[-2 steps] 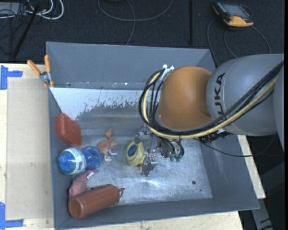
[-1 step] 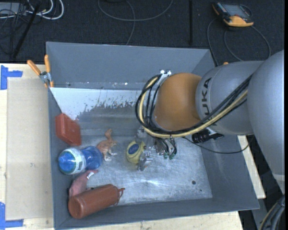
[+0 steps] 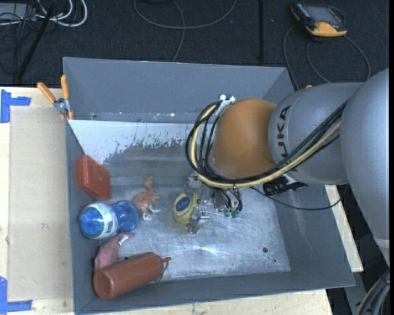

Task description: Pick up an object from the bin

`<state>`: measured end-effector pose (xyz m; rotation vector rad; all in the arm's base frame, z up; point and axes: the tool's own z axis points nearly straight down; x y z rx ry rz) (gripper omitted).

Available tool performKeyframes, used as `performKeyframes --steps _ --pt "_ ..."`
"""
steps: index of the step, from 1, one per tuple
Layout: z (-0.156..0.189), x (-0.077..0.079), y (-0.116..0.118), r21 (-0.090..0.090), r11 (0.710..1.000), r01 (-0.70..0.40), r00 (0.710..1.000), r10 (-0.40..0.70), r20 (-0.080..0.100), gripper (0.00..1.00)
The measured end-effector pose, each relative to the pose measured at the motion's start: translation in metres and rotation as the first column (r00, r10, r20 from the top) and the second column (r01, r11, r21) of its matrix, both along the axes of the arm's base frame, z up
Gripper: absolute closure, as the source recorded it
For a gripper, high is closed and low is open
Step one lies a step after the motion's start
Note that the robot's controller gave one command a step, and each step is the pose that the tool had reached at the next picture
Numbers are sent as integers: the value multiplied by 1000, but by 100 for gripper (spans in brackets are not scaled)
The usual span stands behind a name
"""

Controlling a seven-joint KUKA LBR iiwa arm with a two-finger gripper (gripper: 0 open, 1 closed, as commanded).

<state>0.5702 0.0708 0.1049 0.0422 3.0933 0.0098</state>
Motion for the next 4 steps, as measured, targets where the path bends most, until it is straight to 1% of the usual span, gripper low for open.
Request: performKeyframes --steps 1,2,3,4 --pt "-8 7 -4 6 1000 12 1000 -12 1 0" --pt "-9 5 0 10 1000 9 1000 -9 -9 100" --pt "-9 5 0 11 1000 9 1000 -9 -10 100" --pt "-5 5 1 9 1000 7 1000 -7 -16 100"
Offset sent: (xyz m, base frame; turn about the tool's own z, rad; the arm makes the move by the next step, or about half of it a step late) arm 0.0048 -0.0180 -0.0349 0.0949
